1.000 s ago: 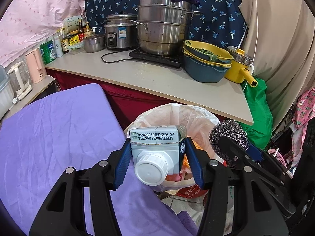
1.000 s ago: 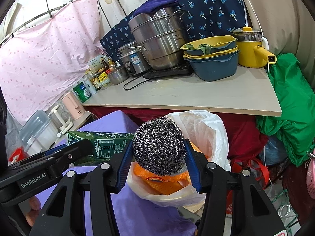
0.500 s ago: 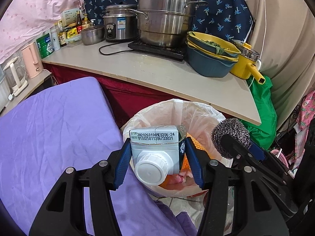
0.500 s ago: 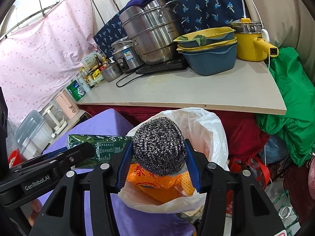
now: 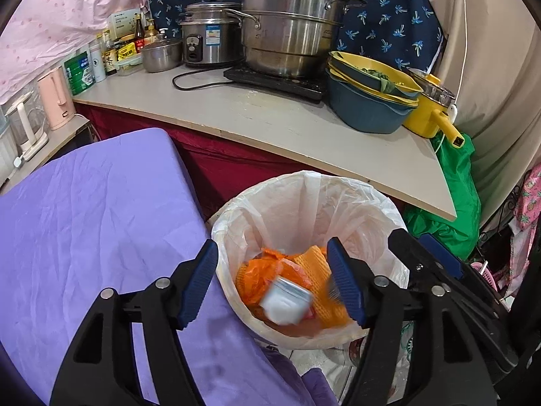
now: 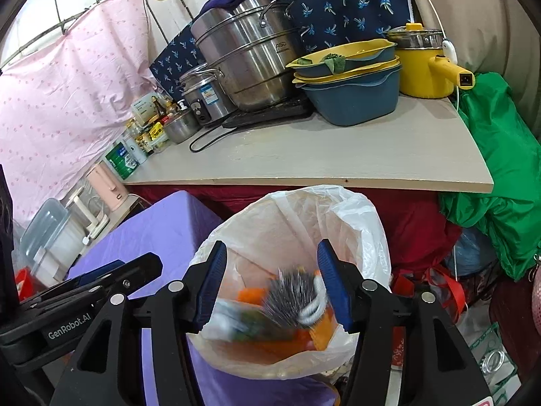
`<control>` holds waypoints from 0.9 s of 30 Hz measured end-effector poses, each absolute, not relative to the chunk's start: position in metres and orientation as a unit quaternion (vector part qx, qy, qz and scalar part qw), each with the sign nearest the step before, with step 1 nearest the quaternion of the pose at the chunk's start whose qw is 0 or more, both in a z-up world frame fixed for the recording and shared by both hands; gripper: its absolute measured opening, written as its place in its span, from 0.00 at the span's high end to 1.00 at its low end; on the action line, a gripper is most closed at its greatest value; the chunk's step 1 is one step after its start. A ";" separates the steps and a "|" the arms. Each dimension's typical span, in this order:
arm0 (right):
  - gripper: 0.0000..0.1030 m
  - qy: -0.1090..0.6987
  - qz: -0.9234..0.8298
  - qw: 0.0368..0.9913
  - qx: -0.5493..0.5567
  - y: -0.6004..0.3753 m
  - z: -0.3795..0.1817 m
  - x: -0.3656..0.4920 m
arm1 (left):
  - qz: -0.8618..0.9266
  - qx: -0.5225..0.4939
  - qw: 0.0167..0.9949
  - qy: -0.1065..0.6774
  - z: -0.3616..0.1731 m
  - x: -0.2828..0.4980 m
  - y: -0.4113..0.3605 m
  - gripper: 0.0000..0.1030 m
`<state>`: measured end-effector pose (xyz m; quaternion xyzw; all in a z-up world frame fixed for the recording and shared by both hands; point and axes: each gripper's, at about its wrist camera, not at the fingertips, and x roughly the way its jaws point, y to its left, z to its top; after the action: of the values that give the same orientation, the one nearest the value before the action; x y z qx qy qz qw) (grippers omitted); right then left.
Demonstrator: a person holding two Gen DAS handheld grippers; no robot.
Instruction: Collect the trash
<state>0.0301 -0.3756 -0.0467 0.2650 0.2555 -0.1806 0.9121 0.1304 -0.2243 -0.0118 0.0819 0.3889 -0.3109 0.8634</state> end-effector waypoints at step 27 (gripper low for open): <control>0.33 0.298 -0.197 0.913 0.198 -0.328 -0.027 0.010 | -0.253 0.076 0.893 0.365 0.005 0.112 -0.160 0.22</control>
<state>0.0104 -0.3284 -0.0266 0.1981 0.2978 -0.1973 0.9128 0.1120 -0.1602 0.0048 0.0763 0.3645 -0.2534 0.8928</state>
